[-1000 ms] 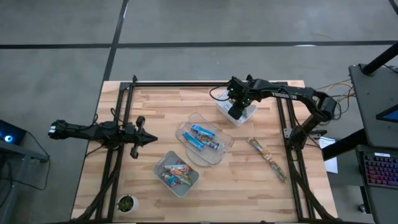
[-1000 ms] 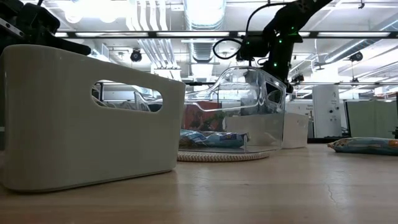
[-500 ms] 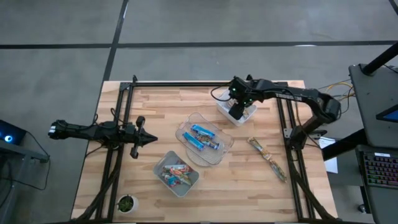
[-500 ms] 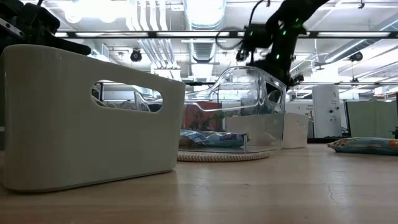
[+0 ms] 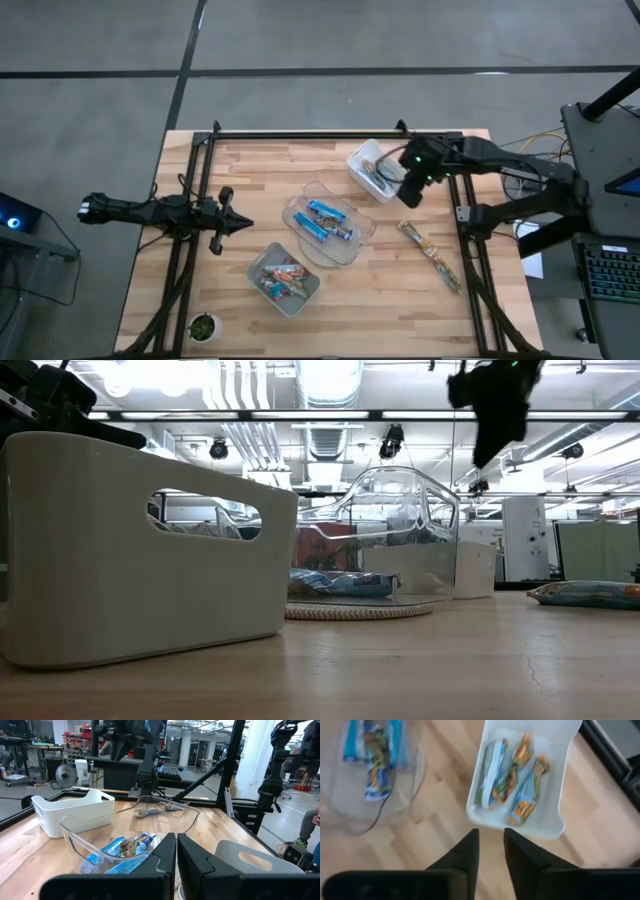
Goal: Pick and place Granola Bars by type
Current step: Put the yellow granola bar into the white bin
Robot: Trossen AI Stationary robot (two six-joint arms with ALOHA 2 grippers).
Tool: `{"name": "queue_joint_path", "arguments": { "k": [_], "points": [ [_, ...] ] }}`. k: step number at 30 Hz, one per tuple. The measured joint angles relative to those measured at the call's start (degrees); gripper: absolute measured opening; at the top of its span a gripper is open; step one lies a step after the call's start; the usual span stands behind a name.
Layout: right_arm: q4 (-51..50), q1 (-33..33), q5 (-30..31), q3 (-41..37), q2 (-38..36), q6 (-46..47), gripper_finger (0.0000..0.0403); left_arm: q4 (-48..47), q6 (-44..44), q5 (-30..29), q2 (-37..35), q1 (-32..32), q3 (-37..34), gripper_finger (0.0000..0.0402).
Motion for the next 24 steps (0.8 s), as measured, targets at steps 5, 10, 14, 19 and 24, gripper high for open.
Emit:
{"name": "queue_joint_path", "arguments": {
  "k": [5, 10, 14, 19, 24],
  "points": [
    [-4.8, 4.1, -0.2, 0.0, -3.2, 3.4, 0.0038, 0.0, 0.0, 0.0, 0.0, 0.0, 0.0, 0.0],
    [-6.9, 7.1, -4.0, 0.0, -4.9, 4.9, 0.001, 0.0, 0.0, 0.0, 0.0, 0.0, 0.0, 0.0],
    [-6.9, 10.6, -8.9, 0.0, -5.3, 7.3, 0.0009, 0.0, 0.0, 0.0, 0.0, 0.0, 0.0, 0.0],
    [-7.0, 17.2, -10.8, 0.0, -5.1, 13.2, 0.0009, 0.0, 0.0, 0.0, 0.0, 0.0, 0.0, 0.0],
    [-6.9, 23.7, -10.8, 0.0, -3.6, 19.6, 0.0009, 0.0, 0.0, 0.0, 0.0, 0.0, 0.0, 0.0]
  ]
}}
